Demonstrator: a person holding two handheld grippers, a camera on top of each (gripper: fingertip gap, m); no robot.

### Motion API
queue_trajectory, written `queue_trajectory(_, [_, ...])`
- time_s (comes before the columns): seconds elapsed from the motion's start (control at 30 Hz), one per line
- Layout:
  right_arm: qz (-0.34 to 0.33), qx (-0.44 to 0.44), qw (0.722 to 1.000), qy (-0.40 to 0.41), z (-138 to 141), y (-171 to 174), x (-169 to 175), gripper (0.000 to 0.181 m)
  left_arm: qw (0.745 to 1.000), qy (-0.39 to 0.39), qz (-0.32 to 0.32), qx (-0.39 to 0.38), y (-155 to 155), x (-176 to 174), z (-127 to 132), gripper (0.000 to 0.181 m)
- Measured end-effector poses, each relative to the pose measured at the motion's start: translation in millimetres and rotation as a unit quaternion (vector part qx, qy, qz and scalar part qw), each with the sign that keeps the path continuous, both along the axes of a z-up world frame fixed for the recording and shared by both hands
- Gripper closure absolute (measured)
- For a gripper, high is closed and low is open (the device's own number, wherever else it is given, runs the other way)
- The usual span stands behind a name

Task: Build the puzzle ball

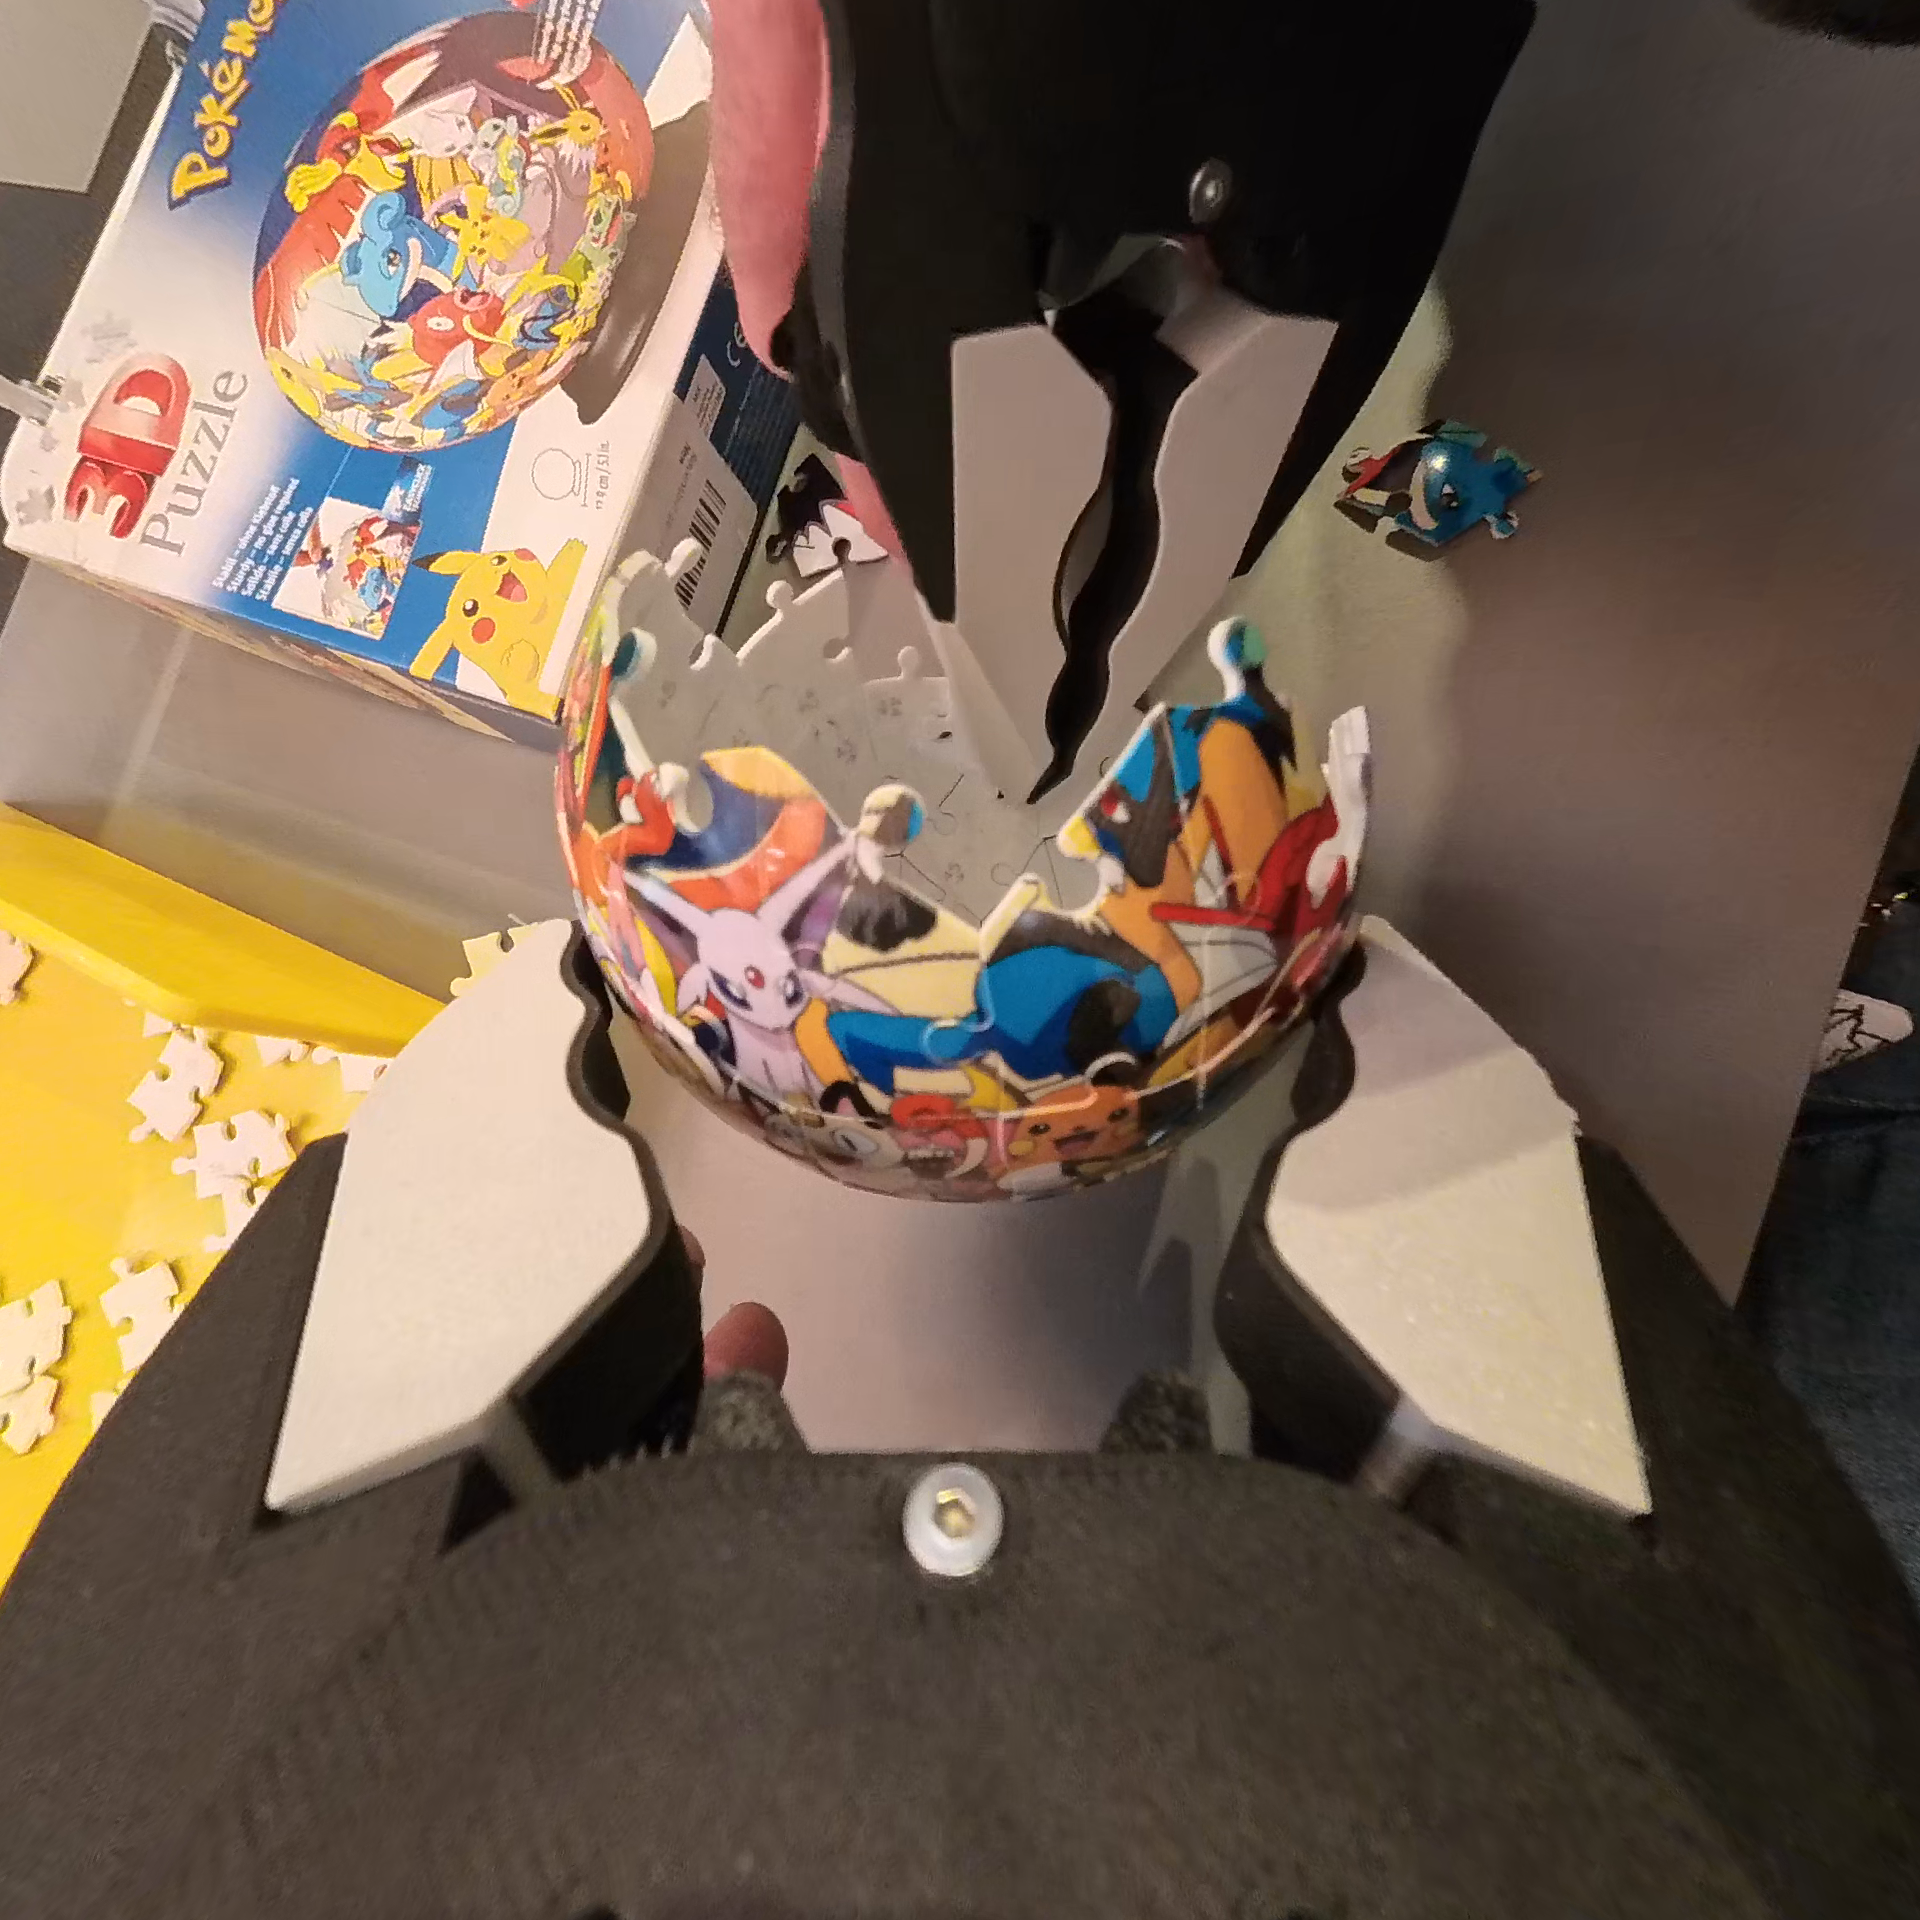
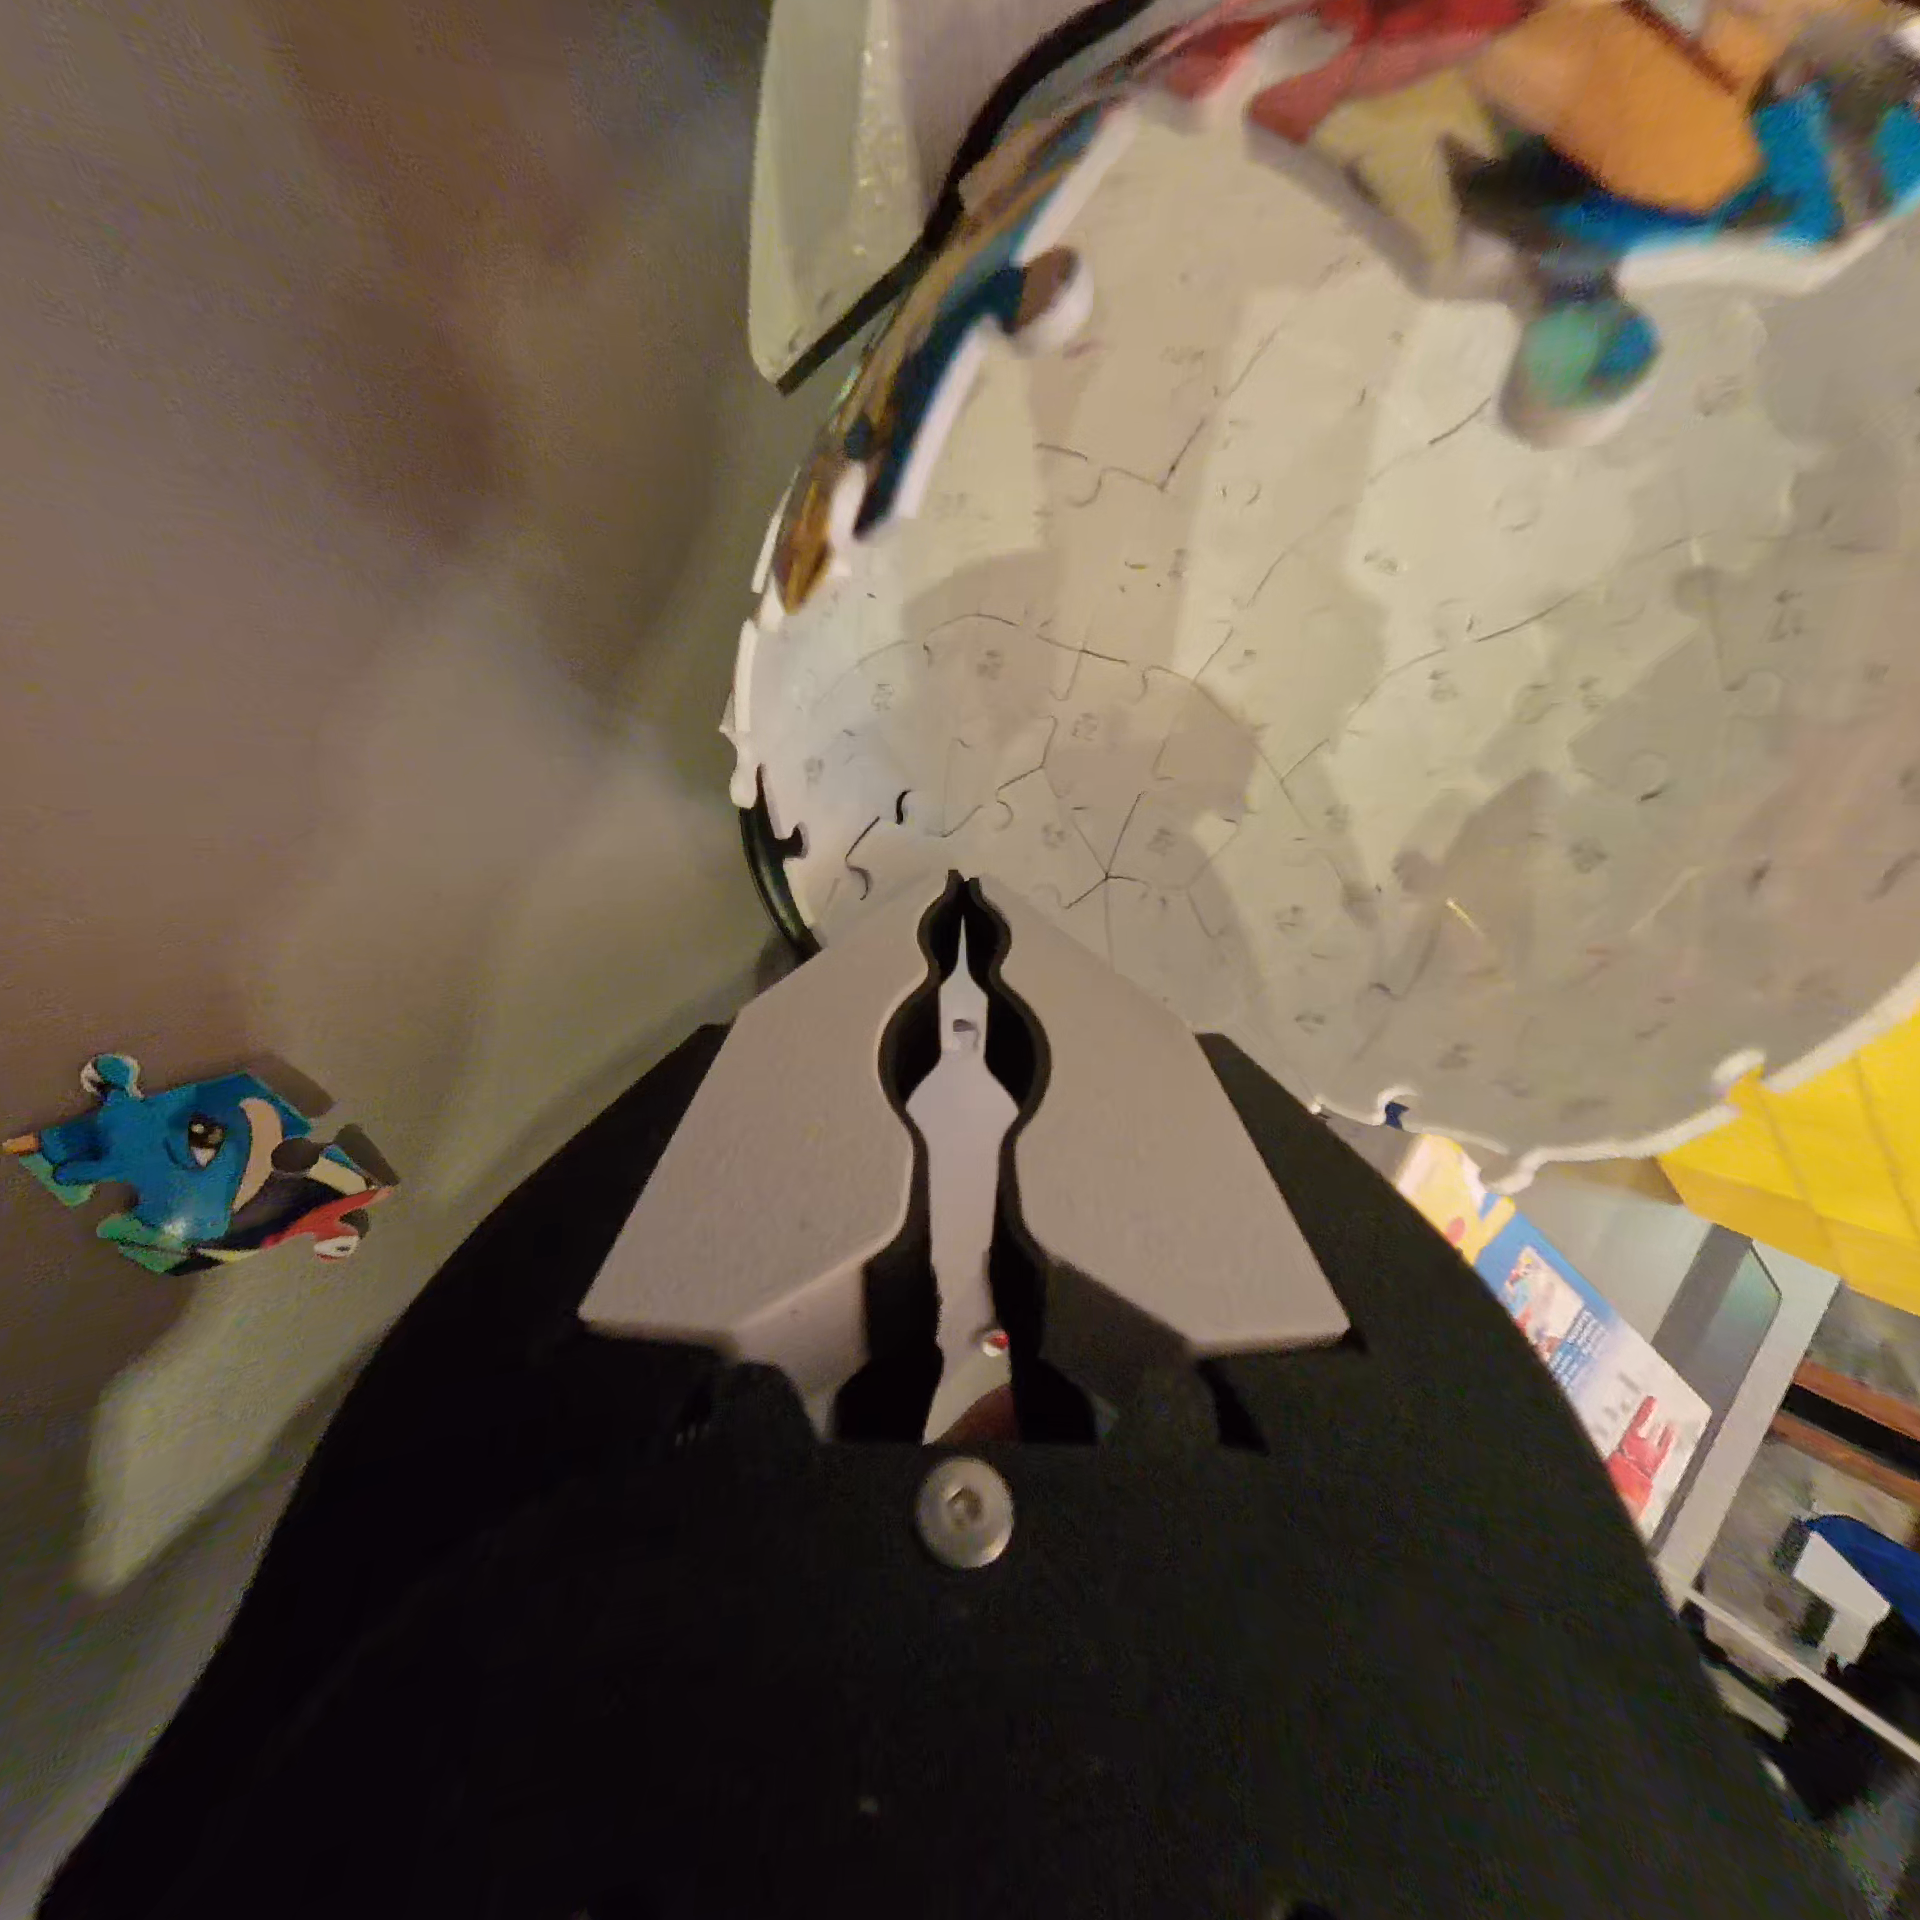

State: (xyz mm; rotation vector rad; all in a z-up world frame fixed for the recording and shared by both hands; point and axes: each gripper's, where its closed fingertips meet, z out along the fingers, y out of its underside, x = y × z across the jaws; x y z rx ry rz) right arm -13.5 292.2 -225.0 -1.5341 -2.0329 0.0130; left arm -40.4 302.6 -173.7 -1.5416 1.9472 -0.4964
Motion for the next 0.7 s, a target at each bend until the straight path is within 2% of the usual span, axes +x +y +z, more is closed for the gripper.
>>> queue_trajectory(0.33, [0.011, 0.014, 1.000, -0.001, -1.1, -4.6, -7.6, 0.181, 1.000, 0.000, -0.002, -0.001, -1.4, -0.1, -0.2, 0.055])
queue_trajectory(0.6, [-0.014, -0.049, 0.998, 0.024, -1.7, -7.5, -8.4, 0.181, 1.000, 0.000, -0.004, -0.001, -2.3, 0.7, -0.2, 0.055])
queue_trajectory(0.7, [0.003, -0.043, 0.999, 0.019, -2.5, -11.1, -9.8, 0.181, 1.000, 0.000, -0.006, -0.004, -3.3, 1.2, -0.2, 0.055])
